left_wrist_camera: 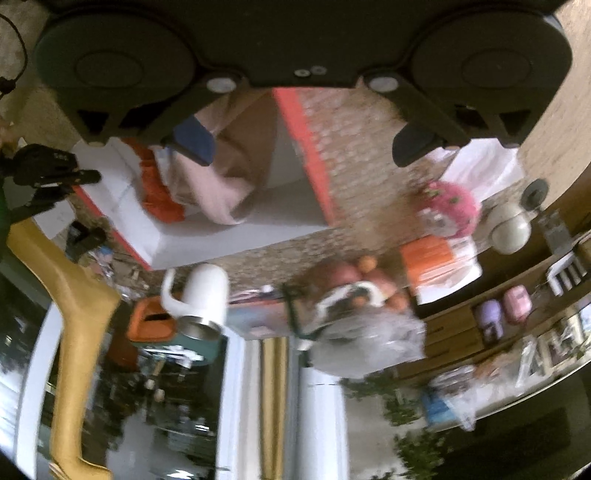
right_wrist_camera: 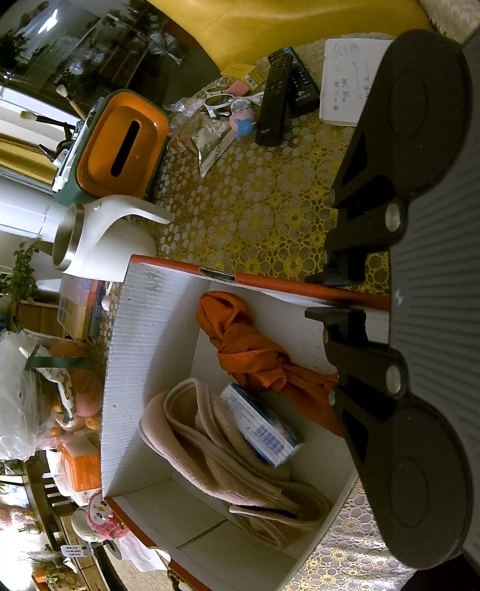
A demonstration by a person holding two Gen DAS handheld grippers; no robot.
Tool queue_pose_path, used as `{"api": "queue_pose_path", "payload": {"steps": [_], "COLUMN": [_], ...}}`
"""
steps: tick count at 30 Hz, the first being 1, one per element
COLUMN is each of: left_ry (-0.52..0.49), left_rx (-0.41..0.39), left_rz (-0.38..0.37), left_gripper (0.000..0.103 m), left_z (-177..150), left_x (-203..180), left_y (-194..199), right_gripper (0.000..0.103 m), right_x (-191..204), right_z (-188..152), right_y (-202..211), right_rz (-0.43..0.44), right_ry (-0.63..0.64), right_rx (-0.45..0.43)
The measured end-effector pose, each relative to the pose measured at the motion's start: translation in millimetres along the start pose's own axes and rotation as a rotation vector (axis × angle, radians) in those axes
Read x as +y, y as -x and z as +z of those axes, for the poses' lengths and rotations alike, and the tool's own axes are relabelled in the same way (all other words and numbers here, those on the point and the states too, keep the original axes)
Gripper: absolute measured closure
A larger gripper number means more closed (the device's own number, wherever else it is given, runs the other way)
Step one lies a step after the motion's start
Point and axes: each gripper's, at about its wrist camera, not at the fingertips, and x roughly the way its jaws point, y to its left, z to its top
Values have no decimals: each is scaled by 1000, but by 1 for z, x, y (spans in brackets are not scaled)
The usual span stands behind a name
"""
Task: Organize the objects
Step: 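Open the left gripper and move it back toward the black cloth, then lower the left gripper onto the black cloth and grasp it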
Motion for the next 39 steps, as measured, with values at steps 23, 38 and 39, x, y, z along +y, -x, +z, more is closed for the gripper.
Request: {"api": "queue_pose_path", "payload": {"steps": [23, 38, 39], "left_ry": [143, 158, 162], "left_rx": [133, 203, 205], "left_rz": [186, 236, 235], "left_gripper": [1, 24, 27], "left_z": [-71, -114, -115], "left_x": [126, 128, 129], "left_y": [-40, -87, -88], "right_gripper": [92, 92, 92], "right_x": [0, -1, -1], "right_z": [-3, -2, -2], "right_y": [2, 5, 5], "right_rz": [-11, -21, -21], "right_ry": [2, 10, 10], "right_rx": [10, 10, 10]}}
